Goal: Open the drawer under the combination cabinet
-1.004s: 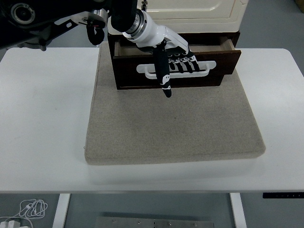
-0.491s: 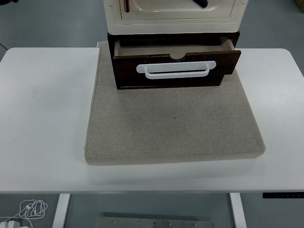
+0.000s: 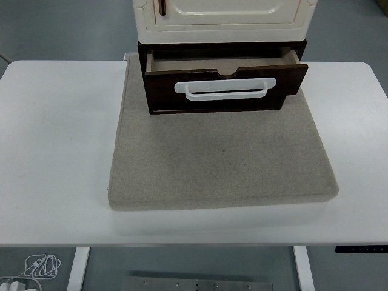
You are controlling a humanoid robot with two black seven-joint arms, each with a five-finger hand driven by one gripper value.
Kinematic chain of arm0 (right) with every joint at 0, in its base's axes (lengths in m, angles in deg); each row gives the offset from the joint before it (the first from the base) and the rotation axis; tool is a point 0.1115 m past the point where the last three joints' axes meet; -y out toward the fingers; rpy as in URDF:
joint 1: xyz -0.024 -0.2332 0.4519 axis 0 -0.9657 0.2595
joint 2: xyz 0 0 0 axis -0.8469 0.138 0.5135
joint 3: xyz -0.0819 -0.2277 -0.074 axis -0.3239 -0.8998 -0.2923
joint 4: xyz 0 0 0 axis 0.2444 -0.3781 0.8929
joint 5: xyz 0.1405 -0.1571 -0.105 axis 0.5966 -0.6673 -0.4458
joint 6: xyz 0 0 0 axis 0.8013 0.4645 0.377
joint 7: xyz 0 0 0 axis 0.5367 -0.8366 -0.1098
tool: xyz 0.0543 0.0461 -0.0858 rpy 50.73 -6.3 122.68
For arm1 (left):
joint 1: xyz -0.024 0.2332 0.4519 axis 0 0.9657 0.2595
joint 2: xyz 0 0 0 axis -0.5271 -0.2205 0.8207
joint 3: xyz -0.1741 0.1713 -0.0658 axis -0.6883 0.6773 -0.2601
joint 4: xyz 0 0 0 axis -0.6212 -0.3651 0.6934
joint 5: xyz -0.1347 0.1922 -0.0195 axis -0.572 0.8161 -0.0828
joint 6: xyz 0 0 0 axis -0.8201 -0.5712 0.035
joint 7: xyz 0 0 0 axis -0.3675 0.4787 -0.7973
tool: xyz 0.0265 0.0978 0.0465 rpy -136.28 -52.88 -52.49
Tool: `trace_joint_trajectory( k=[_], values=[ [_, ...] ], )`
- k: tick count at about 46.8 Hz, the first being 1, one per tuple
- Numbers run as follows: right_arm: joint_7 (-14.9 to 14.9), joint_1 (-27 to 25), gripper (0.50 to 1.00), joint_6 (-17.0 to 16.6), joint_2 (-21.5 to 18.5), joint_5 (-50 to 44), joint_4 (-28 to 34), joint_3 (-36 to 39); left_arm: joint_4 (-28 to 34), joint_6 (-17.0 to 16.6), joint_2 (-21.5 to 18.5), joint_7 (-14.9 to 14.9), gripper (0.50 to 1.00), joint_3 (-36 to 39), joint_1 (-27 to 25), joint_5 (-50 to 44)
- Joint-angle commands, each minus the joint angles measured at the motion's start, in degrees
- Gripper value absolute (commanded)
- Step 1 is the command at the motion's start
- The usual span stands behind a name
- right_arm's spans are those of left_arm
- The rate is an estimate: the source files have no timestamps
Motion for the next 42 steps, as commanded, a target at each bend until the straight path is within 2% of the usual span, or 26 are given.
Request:
trace_joint_trajectory(
  k=[1,5,15,19,26,32,38,42],
  values=[
    [-0.07,0.00,0.926,0.00,0.00,0.00,0.03,0.00,-4.39,-4.82,-0.25,1.58,1.000,-0.23,-0.19,-0.50],
    [-0.07,0.00,0.926,0.00,0.00,0.00,0.03,0.00,-8.43,-8.08,-0.34,3.52,1.000,-0.14,0.07,-4.09],
    [0.02,0.00,0.926,0.00,0.00,0.00,-0.06,0.00,-18.10,-15.19,-0.25,2.90,1.000,0.74,0.77,-20.00],
    [0.01,0.00,0.926,0.00,0.00,0.00,-0.06,0.00,-20.65,-17.39,0.01,2.73,1.000,0.56,2.97,-24.75],
    [0.01,0.00,0.926,0.00,0.00,0.00,0.03,0.00,-21.01,-18.10,0.01,0.44,1.000,-0.23,9.82,-35.37],
    [0.02,0.00,0.926,0.00,0.00,0.00,-0.06,0.00,-21.27,-19.42,0.10,0.00,1.000,-0.32,16.50,-46.28],
    [0.02,0.00,0.926,0.00,0.00,0.00,-0.06,-0.09,-20.75,-19.16,0.71,-0.61,1.000,-0.49,22.65,-48.58],
    [0.01,0.00,0.926,0.00,0.00,0.00,-0.06,-0.09,-20.83,-18.72,2.47,-1.32,1.000,-1.72,26.17,-48.66]
  ],
)
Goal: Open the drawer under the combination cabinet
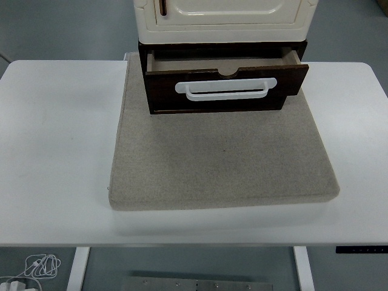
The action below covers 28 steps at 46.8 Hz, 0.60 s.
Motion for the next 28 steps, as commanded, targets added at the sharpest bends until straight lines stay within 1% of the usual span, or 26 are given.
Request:
trace_joint_trajectory(
  k=[1,6,13,18,22,28],
  values=[
    [-0.01,0.01,0.926,0.00,0.00,0.00,0.01,0.00,-0.04,0.49,1.82,-0.57,1.000,-1.71,3.54,-0.07],
    [-0.01,0.01,0.926,-0.09,0.00,0.00,0.01,0.00,0.14,1.28,4.10,-0.74,1.000,-5.14,7.14,0.01],
    [-0.09,-0.17,0.926,-0.09,0.00,0.00,0.01,0.00,0.14,2.87,8.32,-0.31,1.000,-6.64,9.08,-0.42],
    [-0.01,-0.26,0.926,-0.09,0.00,0.00,0.01,0.00,0.14,6.11,9.03,-0.13,1.000,-9.54,11.19,-1.48],
    [-0.01,-0.26,0.926,0.00,0.00,0.00,0.01,0.00,0.14,9.54,9.64,-0.13,1.000,-10.07,12.42,-1.48],
    [-0.01,-0.52,0.926,-0.09,0.00,0.00,0.01,0.00,-0.04,12.27,10.35,-0.04,1.000,-10.16,13.48,-1.48]
  ],
)
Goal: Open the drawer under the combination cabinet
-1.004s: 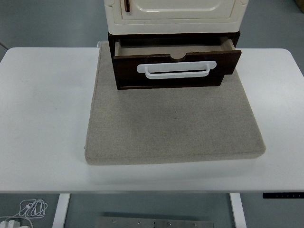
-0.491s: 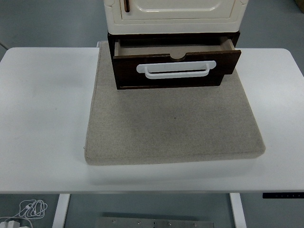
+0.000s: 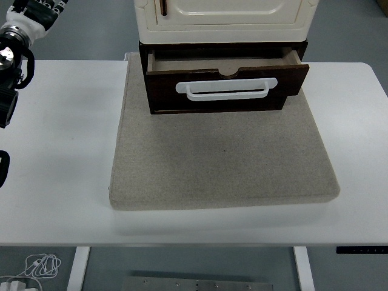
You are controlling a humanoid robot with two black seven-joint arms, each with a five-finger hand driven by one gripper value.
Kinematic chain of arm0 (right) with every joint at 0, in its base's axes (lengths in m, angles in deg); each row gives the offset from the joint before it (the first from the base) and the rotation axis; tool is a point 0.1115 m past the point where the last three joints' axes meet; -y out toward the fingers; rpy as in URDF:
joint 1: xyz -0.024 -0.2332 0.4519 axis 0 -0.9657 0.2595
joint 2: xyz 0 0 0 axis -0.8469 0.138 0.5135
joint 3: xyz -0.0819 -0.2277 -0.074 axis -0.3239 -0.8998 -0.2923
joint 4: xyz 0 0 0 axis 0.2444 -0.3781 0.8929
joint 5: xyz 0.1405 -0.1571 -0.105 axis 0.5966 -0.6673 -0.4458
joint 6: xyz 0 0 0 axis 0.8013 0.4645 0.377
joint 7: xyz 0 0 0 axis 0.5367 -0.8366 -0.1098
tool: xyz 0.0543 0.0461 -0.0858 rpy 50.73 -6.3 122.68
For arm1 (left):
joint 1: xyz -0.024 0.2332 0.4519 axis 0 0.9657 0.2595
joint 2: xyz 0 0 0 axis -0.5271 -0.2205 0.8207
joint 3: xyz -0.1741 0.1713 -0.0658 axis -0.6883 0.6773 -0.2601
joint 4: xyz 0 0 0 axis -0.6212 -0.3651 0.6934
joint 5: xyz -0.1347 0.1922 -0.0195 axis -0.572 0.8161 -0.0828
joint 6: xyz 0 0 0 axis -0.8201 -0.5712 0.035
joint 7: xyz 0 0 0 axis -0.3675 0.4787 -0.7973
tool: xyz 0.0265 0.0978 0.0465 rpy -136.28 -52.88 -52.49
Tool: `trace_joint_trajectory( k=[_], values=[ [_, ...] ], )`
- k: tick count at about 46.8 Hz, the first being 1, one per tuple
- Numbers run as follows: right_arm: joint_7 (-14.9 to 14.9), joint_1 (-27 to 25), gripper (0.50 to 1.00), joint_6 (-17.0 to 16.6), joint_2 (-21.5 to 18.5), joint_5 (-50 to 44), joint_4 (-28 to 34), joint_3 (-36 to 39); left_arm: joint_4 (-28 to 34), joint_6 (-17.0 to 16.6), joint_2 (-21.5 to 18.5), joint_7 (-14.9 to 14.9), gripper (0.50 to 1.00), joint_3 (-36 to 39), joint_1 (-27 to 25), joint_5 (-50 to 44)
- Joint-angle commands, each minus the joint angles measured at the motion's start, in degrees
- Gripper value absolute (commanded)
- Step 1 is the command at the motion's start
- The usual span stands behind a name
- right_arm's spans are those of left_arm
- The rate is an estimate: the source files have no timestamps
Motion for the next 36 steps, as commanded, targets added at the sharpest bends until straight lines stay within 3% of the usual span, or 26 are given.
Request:
trace_joint_trajectory(
  k=[1,23,36],
  values=[
    [0.02,-0.08,0.926,0.00,0.00,0.00,0.00,0.02,-0.09,1.46,0.24,0.06,1.000,-0.01,0.62,0.01],
    [0.02,-0.61,0.926,-0.70,0.00,-0.18,-0.08,-0.06,-0.44,2.52,6.04,1.73,1.000,2.18,1.85,1.32],
    [0.11,-0.70,0.926,-0.79,0.00,-0.18,-0.08,-0.06,-0.18,2.52,7.18,3.57,1.000,5.44,1.85,1.15]
  ],
)
